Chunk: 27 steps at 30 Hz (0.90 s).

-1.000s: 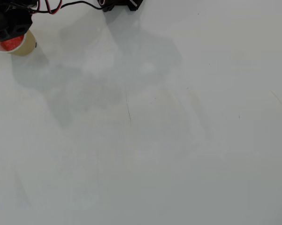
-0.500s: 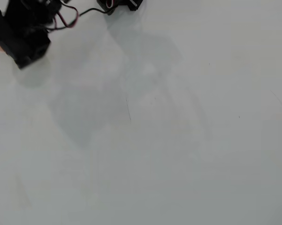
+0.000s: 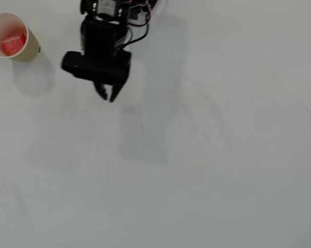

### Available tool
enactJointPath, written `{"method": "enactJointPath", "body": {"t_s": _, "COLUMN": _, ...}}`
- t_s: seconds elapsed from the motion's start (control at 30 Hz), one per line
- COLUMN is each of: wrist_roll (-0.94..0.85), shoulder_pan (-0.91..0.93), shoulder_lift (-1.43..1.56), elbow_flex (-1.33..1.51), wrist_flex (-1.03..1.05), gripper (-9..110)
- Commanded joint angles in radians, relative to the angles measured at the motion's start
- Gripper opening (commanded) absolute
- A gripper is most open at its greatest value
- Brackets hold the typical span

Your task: Pick up the cube and drop it in the cup.

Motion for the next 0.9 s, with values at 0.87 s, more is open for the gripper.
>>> {"method": "enactJointPath", "body": {"t_s": 0.87, "wrist_roll": -0.037, "shoulder_pan": -0.206, "shoulder_lift": 0.600, "elbow_flex": 0.566, "wrist_flex": 0.077, "gripper": 0}}
